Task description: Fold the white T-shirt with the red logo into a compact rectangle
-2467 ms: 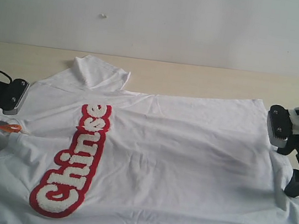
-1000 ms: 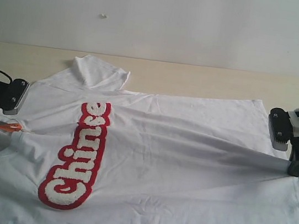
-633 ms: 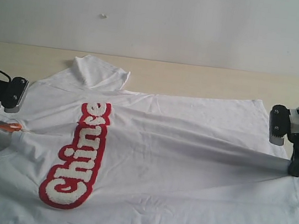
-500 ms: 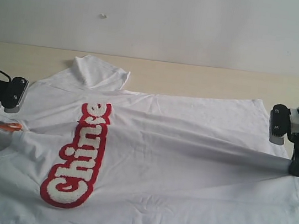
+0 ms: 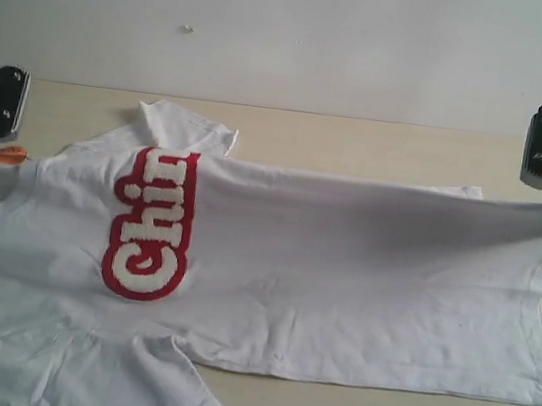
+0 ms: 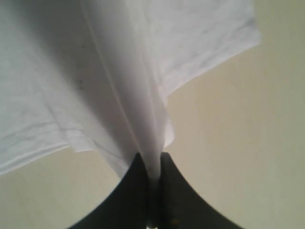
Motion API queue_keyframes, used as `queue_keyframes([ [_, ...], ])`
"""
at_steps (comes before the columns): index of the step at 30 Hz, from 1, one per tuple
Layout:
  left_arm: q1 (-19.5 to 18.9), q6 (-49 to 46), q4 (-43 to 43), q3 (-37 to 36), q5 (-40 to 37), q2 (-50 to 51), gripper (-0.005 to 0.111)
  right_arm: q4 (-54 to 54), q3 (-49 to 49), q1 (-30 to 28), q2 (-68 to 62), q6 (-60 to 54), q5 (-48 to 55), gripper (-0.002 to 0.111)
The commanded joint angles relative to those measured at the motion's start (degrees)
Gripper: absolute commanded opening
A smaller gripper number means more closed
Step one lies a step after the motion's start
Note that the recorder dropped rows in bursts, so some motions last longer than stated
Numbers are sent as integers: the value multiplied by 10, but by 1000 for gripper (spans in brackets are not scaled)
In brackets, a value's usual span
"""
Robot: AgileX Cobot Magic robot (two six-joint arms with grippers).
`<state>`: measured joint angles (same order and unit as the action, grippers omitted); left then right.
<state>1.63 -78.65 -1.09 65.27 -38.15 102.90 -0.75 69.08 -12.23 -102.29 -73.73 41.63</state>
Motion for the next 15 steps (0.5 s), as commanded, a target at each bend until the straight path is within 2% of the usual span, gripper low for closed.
queue_keyframes([
  [1, -5, 60, -54, 0, 16, -65, 0, 3, 0, -4, 59, 6, 10, 0],
  [5, -5, 166, -151, 0, 20, -121, 0, -7, 0, -4, 112, 15, 12, 0],
  [6, -5, 247, -219, 0, 25, -150, 0, -8, 0, -4, 138, 16, 9, 0],
  [8, -5, 313, -261, 0, 33, -175, 0, -16, 0, -4, 164, 18, 8, 0],
  [11, -5, 386, -286, 0, 49, -238, 0, -43, 0, -4, 217, 24, 11, 0],
  [15, -5, 402, -285, 0, 34, -314, 0, -62, 0, -4, 290, 43, 13, 0],
])
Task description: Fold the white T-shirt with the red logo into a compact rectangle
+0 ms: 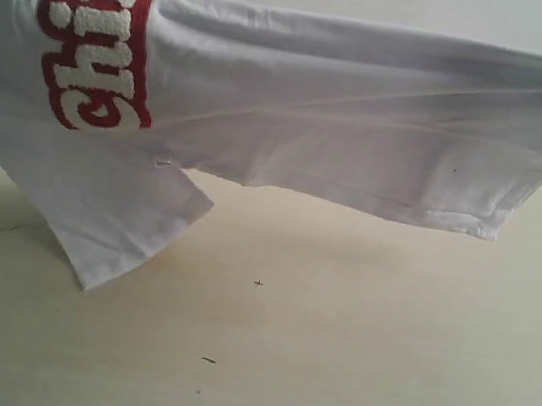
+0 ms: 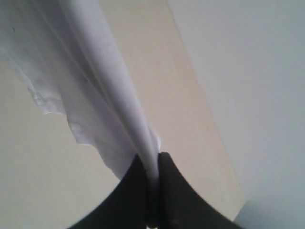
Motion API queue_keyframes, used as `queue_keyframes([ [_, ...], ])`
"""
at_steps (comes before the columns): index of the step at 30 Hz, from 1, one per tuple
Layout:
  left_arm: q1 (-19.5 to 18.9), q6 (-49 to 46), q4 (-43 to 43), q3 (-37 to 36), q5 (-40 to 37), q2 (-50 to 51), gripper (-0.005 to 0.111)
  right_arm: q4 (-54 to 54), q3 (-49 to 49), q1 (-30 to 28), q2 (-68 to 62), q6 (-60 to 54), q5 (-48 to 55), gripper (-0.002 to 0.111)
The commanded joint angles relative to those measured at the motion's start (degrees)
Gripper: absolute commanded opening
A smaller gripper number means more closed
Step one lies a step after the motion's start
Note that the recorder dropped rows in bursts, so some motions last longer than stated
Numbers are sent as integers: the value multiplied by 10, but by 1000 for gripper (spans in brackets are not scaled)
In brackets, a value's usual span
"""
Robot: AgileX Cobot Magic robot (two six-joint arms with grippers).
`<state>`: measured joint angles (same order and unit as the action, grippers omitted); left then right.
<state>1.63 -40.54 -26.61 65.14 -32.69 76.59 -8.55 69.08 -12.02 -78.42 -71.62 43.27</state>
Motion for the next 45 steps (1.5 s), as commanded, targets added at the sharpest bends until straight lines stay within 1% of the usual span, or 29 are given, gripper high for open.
queue_keyframes([
  [1, -5, 22, -28, 1, -30, -71, 0, 16, 0, -6, 70, 26, 6, 0],
  [4, -5, 22, -26, 1, -46, -114, 0, 16, 0, -6, 104, 29, 16, 0],
  [6, -5, 23, -16, 1, -57, -145, 0, -3, 0, -6, 128, 34, 22, 0],
  [13, -5, 19, 93, 1, -57, -188, 0, -36, -1, -6, 150, 44, 54, 0],
  [15, -5, 18, 109, 1, -60, -191, 0, -48, -2, -6, 151, 42, 63, 0],
  [21, -5, 16, 111, -2, -101, -185, 0, -59, -6, -6, 150, 42, 86, 0],
  [23, -5, -2, 111, -13, -104, -179, 0, -55, -12, 2, 144, 42, 89, 0],
  [27, -5, -49, 111, -36, -105, -159, 0, -4, -23, 26, 125, 42, 107, 0],
  [30, -5, -88, 117, -49, -103, -132, 0, 1, -24, 27, 101, 51, 114, 0],
  [33, -5, -118, 124, -54, -89, -100, 0, 0, -24, 27, 71, 58, 103, 0],
  [40, -5, -117, 124, -55, 29, -40, 0, 0, -24, 27, -15, 58, 32, 0],
  [43, -5, -117, 119, -55, 60, -35, 0, 0, -16, 27, -27, 55, 6, 0],
  [45, -5, -117, 117, -45, 71, -37, 0, 0, 2, 27, -27, 52, 8, 0],
])
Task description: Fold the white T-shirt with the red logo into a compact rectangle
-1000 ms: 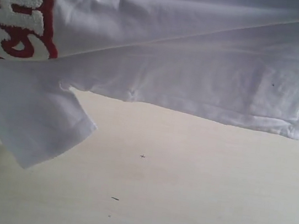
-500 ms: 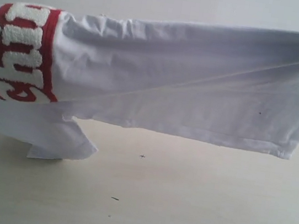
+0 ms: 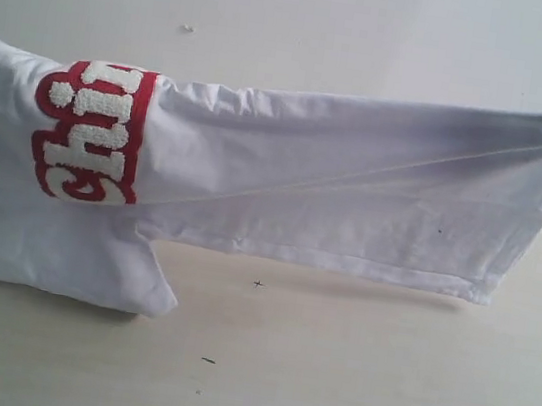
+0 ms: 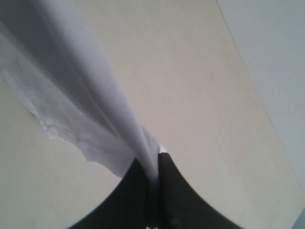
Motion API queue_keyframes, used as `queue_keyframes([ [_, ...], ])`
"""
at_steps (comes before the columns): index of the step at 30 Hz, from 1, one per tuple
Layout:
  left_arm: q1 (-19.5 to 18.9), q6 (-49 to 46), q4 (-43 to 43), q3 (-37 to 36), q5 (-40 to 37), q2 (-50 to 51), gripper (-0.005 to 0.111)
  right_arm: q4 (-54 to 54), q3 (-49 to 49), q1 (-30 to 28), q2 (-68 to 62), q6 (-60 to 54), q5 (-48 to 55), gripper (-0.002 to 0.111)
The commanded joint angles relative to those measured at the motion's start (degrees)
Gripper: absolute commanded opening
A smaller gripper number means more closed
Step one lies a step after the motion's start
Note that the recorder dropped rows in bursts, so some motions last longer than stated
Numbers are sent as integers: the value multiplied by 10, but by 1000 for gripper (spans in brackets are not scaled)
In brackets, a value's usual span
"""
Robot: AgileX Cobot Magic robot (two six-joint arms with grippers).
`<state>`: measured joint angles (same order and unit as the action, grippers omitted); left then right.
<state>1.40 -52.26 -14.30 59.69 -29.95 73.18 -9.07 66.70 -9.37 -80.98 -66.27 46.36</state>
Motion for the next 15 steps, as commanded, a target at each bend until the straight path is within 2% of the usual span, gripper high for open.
queue_keyframes([
  [1, -2, 0, -6, 14, 41, -4, 0, 5, 36, 0, -1, 0, -15, 0],
  [5, -2, 0, -6, 24, 11, -25, 0, -1, 78, 0, 11, 0, 44, 0],
  [15, -2, 17, -4, 24, -76, -134, 0, -31, 82, 0, 95, 5, 98, 0],
])
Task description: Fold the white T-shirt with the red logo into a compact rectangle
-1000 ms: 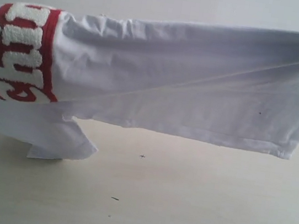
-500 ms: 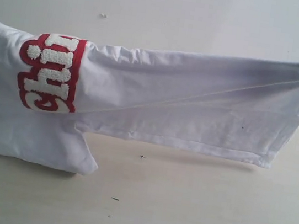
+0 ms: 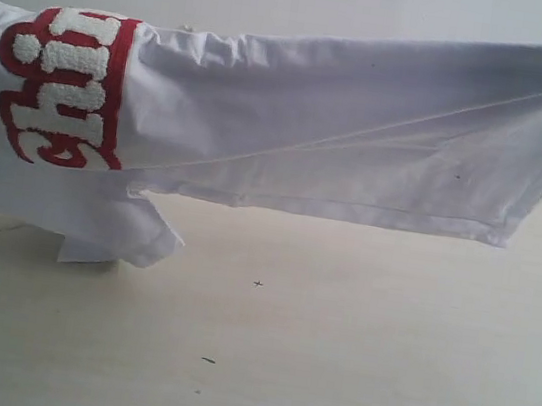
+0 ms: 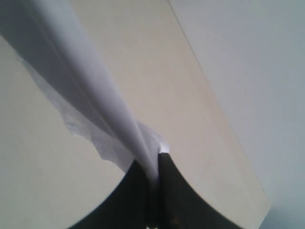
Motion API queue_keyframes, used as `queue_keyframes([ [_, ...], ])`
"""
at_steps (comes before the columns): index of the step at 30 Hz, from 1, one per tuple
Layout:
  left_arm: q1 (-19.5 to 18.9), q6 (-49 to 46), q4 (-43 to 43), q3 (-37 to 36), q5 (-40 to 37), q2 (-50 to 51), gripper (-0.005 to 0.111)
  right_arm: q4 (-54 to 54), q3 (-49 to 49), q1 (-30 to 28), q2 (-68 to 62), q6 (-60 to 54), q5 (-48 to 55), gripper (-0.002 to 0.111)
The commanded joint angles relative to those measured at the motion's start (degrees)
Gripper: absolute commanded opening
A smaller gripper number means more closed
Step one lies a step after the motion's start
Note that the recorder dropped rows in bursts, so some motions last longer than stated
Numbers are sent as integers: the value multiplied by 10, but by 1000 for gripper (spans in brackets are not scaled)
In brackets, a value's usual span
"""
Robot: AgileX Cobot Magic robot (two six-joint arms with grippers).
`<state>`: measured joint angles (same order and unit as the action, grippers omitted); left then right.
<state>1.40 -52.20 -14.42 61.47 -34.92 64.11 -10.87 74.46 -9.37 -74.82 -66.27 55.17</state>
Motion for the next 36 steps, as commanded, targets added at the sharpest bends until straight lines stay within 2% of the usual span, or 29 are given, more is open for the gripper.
queue_keyframes([
  [1, -2, 16, -3, 7, -31, -55, 0, -13, 5, 0, 42, 9, 10, 0],
  [8, -2, 59, 3, 7, -41, -116, 0, -54, 2, 0, 85, 20, 13, 0],
  [13, -2, 52, 2, 7, -66, -120, 0, -69, -28, 0, 85, 19, 20, 0],
  [20, -2, -8, 6, 7, -88, -19, 0, -52, -43, 0, -3, 54, 34, 0],
  [25, -2, -83, 6, 7, -54, 103, 0, -49, -31, 0, -121, 55, 35, 0],
  [28, -2, -103, 6, 7, 28, 178, 0, -29, -4, 0, -216, 55, 20, 0],
  [30, -2, -95, 6, 7, 114, 232, 0, -10, 13, 0, -272, 46, -23, 0],
  [36, -2, -57, 6, 7, 402, 372, 0, 4, 26, 0, -382, 45, -290, 0],
])
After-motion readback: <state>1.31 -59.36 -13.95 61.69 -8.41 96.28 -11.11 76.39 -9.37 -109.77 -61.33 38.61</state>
